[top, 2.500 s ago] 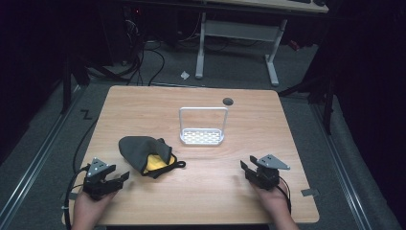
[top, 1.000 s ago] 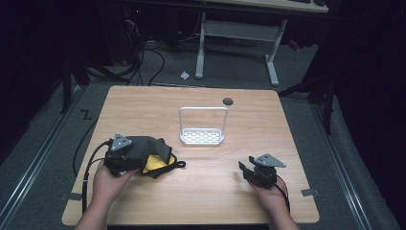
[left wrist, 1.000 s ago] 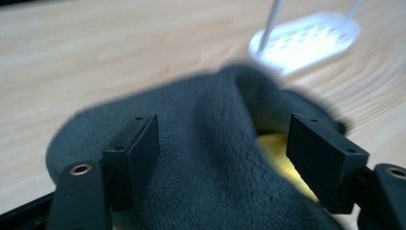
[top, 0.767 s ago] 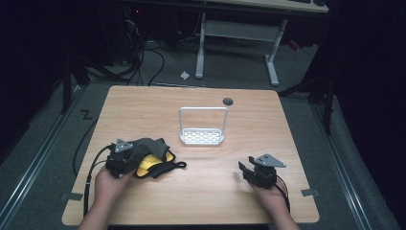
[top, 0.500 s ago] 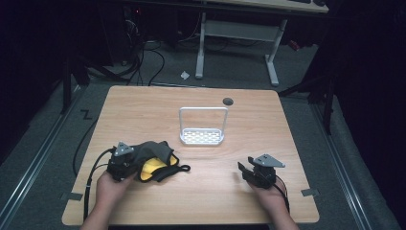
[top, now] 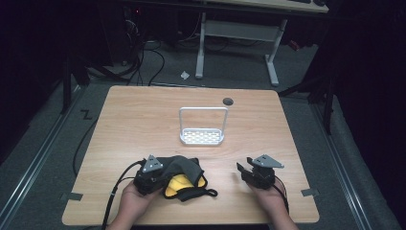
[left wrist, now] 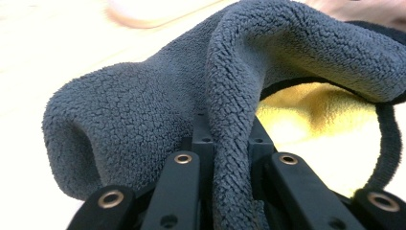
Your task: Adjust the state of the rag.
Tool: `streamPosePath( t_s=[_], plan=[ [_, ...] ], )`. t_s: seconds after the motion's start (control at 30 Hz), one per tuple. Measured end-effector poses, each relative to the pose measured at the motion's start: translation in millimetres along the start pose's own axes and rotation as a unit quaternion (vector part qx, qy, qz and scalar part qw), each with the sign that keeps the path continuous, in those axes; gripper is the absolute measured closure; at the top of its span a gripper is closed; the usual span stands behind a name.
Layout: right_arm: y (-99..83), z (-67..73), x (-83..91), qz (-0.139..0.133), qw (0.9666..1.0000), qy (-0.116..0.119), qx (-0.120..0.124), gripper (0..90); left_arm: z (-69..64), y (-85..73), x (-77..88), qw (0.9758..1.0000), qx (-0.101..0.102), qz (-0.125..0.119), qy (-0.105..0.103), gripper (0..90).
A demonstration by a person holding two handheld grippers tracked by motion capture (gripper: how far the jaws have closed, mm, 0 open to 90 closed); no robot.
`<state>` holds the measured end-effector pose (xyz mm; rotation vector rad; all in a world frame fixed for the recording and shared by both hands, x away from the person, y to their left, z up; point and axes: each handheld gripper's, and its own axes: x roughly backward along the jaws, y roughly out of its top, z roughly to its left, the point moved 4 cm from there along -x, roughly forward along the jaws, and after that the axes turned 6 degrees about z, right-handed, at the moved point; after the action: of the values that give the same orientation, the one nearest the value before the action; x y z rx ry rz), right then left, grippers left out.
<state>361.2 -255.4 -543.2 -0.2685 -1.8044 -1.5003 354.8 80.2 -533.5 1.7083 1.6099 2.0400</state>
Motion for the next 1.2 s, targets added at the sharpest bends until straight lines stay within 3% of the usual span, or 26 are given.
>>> streamPosePath(
  t_s=[0.3,0.47,0.73,1.0,1.2],
  plan=[
    [0.4,2.8,-0.8,0.0,1.0,0.004,0.003,49.5,-17.0,5.8,-10.0,0.9997,-0.015,-0.001,-0.017,79.5],
    [1.3,8.8,1.2,-0.002,0.9999,0.012,0.004,48.7,-19.3,4.9,-9.4,0.9995,-0.003,-0.019,-0.025,77.0],
    [7.8,43.0,10.4,-0.016,0.9983,0.041,0.039,47.7,-16.7,7.8,6.3,0.9984,0.001,-0.049,-0.029,55.1],
    [10.4,81.8,15.2,-0.016,0.9934,0.079,0.081,49.0,-18.7,9.8,15.9,0.9973,0.002,-0.065,-0.034,51.0],
    [9.2,93.7,17.4,-0.017,0.9913,0.086,0.098,49.3,-21.7,11.4,19.3,0.9968,0.001,-0.07,-0.04,51.2]
  ],
)
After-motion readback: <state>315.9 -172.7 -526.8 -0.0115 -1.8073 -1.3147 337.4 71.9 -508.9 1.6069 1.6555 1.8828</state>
